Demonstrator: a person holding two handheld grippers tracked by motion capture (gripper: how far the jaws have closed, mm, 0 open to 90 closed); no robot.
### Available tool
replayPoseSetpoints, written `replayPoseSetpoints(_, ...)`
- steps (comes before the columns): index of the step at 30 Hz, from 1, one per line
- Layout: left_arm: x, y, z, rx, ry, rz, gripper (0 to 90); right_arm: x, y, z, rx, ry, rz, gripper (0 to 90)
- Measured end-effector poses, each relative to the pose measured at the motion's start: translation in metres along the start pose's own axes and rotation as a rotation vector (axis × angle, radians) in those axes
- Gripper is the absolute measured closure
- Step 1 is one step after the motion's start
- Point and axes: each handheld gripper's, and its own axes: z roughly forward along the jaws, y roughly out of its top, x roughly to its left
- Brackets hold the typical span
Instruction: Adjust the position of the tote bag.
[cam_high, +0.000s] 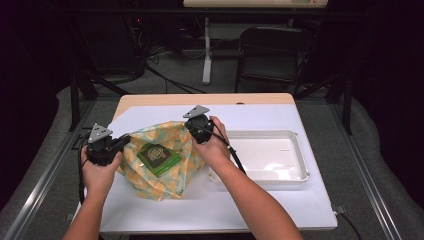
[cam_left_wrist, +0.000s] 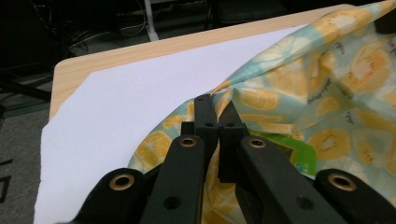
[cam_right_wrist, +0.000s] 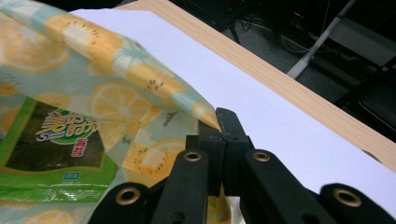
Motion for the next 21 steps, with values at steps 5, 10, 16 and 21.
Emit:
replayPoseSetpoints(5,0.002,0.000,0.009,0.018,0.025,0.018,89.9,-0.004,0.000,0.008,0.001,-0.011,0.014,89.7)
replayPoseSetpoints(10,0.012,0.001,0.019,0.036,0.022,-0.019,89.8,-0.005,0.002,0.022,0.008,-0.009,0.036,86.1)
replayPoseSetpoints(16,0.021,-0.002,0.030,0.065,0.010,-0.048,89.7,-0.009,0.002,0.033,0.037,0.035,0.088,75.3)
replayPoseSetpoints(21,0.023,-0.004,0.038,0.082,0.012,-0.056,89.7,-0.008,0.012,0.017,-0.058,0.072,0.118,68.6)
